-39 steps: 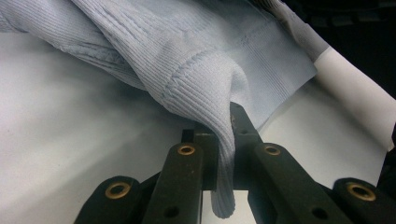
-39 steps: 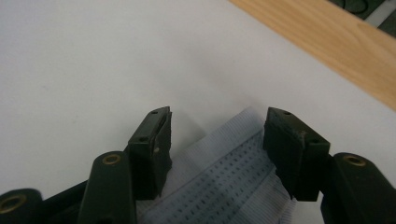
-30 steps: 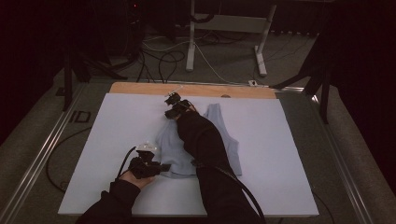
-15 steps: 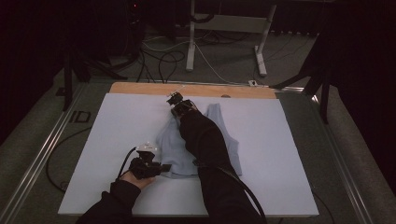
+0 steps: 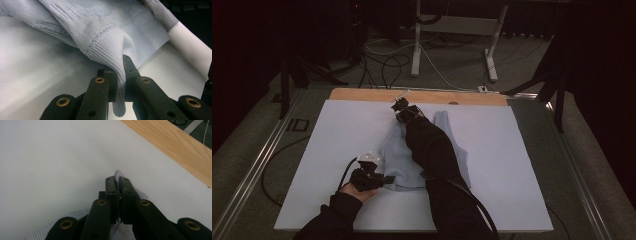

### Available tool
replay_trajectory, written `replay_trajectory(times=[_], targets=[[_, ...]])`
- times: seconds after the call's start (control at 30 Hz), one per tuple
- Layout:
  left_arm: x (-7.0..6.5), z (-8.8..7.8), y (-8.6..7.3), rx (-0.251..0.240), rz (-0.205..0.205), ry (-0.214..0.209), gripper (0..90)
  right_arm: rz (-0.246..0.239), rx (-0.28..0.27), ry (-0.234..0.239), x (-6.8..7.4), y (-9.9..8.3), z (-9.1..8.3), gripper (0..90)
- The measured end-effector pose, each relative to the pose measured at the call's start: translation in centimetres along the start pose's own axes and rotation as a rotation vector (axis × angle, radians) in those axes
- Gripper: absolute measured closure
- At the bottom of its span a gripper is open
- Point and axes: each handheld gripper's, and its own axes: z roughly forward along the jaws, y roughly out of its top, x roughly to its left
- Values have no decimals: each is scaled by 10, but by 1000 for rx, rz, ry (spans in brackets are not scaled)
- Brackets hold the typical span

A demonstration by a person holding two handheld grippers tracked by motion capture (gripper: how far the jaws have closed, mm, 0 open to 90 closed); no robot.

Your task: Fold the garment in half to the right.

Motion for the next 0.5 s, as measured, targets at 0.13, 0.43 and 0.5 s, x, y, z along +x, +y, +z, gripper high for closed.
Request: replay_trajectory(times=[0.13, 0.43, 0.5], targets=[[-2, 0, 1, 0, 2, 1, 859, 2, -16, 7, -3, 2, -7, 876], [-7, -2, 5, -5, 19, 1, 859, -5, -40, 7, -10, 7, -24, 876], [-9, -4, 7, -10, 24, -1, 859, -8, -44, 3, -11, 9, -29, 876]])
